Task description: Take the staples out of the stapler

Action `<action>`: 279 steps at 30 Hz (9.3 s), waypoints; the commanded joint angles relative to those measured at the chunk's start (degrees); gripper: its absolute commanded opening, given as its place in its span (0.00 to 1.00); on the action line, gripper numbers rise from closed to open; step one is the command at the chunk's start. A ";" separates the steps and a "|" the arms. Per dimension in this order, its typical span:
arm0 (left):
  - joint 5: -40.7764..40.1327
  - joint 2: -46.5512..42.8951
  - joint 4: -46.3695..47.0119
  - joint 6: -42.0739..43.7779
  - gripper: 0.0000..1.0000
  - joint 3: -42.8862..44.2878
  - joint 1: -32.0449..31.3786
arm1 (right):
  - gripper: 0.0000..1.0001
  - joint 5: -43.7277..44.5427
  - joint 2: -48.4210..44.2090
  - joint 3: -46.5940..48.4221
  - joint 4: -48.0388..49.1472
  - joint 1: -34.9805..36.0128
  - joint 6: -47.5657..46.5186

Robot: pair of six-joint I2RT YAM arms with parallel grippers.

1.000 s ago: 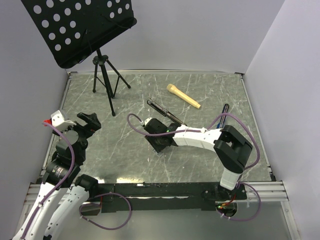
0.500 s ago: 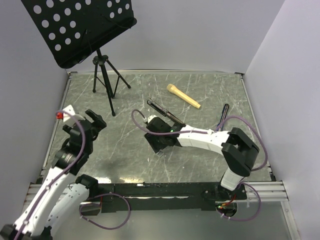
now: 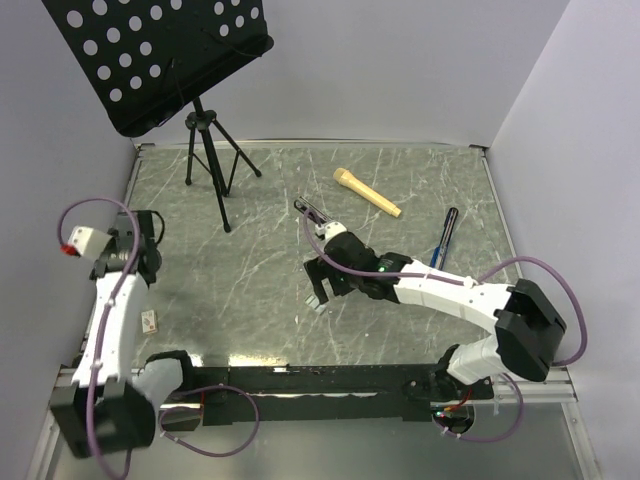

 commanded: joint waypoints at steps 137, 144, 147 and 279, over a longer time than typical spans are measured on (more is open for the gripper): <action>15.66 26.10 -19.45 -30.68 0.01 11.91 -24.91 | 1.00 -7.99 -17.34 -6.45 2.69 -2.15 1.88; 18.38 14.68 -19.48 -41.77 0.01 -4.17 -22.36 | 1.00 -8.69 -17.34 -6.54 3.13 -2.15 1.97; 18.47 12.74 -20.17 -45.19 0.01 -7.17 -22.18 | 1.00 -8.34 -17.51 -6.89 2.96 -2.15 1.71; 33.32 23.64 16.38 -13.40 0.01 -12.71 -27.01 | 1.00 -11.07 -15.58 -7.68 5.32 -2.59 2.41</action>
